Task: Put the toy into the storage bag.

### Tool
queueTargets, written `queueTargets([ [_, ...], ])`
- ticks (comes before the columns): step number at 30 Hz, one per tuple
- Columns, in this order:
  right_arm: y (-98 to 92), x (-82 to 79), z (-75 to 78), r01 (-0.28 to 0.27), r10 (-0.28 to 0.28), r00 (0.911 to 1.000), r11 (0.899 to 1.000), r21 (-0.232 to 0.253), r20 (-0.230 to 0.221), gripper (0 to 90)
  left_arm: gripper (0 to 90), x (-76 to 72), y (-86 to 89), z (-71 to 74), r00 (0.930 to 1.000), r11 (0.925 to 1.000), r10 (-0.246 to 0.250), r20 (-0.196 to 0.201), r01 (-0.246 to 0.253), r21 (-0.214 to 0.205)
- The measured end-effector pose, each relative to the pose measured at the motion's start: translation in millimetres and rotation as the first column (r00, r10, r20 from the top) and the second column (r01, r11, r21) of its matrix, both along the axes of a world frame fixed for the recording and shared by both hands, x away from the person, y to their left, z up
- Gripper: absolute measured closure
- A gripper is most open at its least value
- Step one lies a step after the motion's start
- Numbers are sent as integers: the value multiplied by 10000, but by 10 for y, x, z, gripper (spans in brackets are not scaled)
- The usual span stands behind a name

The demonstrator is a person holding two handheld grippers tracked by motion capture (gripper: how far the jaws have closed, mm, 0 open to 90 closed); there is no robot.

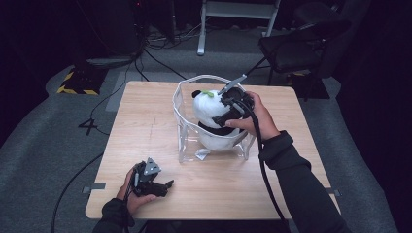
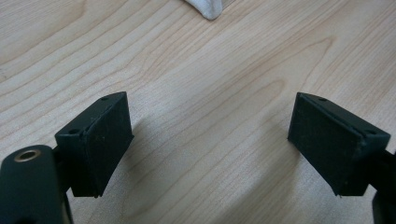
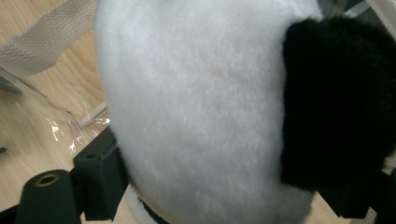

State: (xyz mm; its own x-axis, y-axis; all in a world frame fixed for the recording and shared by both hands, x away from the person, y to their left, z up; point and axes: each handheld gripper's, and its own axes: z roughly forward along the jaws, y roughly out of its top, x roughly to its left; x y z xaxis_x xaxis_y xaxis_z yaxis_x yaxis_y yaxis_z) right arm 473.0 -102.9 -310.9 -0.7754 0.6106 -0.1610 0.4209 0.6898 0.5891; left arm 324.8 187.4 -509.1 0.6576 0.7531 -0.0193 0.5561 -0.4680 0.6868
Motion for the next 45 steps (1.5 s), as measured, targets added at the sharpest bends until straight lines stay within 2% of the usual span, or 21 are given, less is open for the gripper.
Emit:
queueTargets([
  [5,-13,-21,32,191,-194,9997,9996,192,148,168,136,1,0,-1,10000,10000,-4,-5,4,-7],
  [9,-18,-25,36,161,-164,9998,9994,294,112,168,136,0,0,0,10000,10000,-5,-5,5,-6],
  [15,-16,-51,46,108,-119,9995,9992,390,299,169,136,1,0,-1,10000,10000,-4,-4,4,-7],
  [21,-38,-78,77,15,-53,9989,9966,819,460,173,136,1,0,-1,10000,10000,-6,-6,6,-6],
  [25,-69,-124,149,-197,102,9970,9921,1239,769,263,136,1,1,0,10000,10000,-16,-3,16,8],
  [30,-62,-139,160,-96,10,9962,9950,995,867,238,137,0,0,0,10000,10000,-4,3,4,8],
  [33,-69,-140,161,-112,-1,9956,9928,1194,938,229,136,0,1,0,10000,10000,-8,1,8,8],
  [45,-145,-170,162,-167,12,9937,9904,1369,1121,212,136,0,1,1,10000,10000,-10,1,10,13],
])
